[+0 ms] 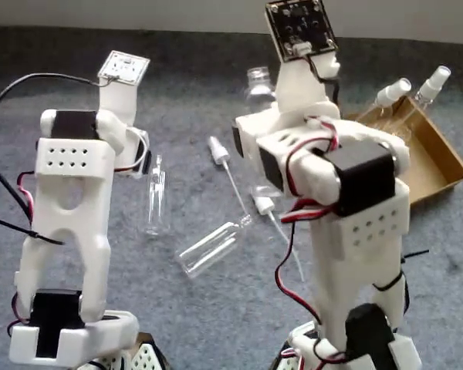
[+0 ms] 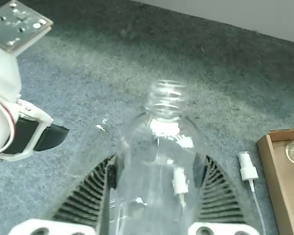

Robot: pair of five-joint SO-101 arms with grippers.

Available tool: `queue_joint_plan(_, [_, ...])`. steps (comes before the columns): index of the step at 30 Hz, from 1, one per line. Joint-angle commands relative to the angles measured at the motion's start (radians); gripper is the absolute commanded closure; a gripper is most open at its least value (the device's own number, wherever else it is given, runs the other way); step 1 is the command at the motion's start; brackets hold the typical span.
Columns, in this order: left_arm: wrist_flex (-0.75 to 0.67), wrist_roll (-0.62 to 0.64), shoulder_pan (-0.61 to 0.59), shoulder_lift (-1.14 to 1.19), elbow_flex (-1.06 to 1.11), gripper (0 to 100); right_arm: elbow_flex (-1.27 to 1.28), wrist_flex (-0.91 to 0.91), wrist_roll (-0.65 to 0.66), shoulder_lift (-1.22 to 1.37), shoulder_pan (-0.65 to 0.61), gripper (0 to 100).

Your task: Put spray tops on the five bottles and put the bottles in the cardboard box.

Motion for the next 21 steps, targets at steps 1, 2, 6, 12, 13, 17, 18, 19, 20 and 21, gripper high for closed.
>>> queue_joint_plan(1, [-0.006,0.109,0.111,-0.044,-0.054,89,0.090,0.010,0.011,-0.160,0.018,89.6])
queue_joint_plan(2, [-0.006,0.118,0.131,-0.042,-0.061,89,0.124,0.010,0.011,-0.193,0.018,89.6])
queue_joint_plan(6, [0.003,0.189,0.182,-0.019,-0.170,89,0.248,0.010,0.011,-0.314,0.018,89.6])
queue_joint_plan(12, [0.110,0.238,0.217,0.217,-0.463,89,0.407,0.008,0.011,-0.466,0.018,89.6])
queue_joint_plan(13, [0.135,0.249,0.219,0.269,-0.515,89,0.432,0.008,0.011,-0.490,0.018,89.6])
queue_joint_plan(17, [0.204,0.261,0.222,0.461,-0.707,89,0.544,-0.027,0.011,-0.598,0.019,89.6])
queue_joint_plan(18, [0.212,0.261,0.222,0.501,-0.742,89,0.582,-0.048,0.011,-0.628,0.019,89.6])
queue_joint_plan(19, [0.216,0.261,0.222,0.538,-0.774,89,0.628,-0.074,0.011,-0.661,0.019,89.6])
queue_joint_plan(20, [0.216,0.264,0.222,0.568,-0.799,89,0.677,-0.105,0.011,-0.693,0.019,89.6])
queue_joint_plan(21, [0.216,0.281,0.222,0.596,-0.816,89,0.728,-0.139,0.011,-0.728,0.019,89.6])
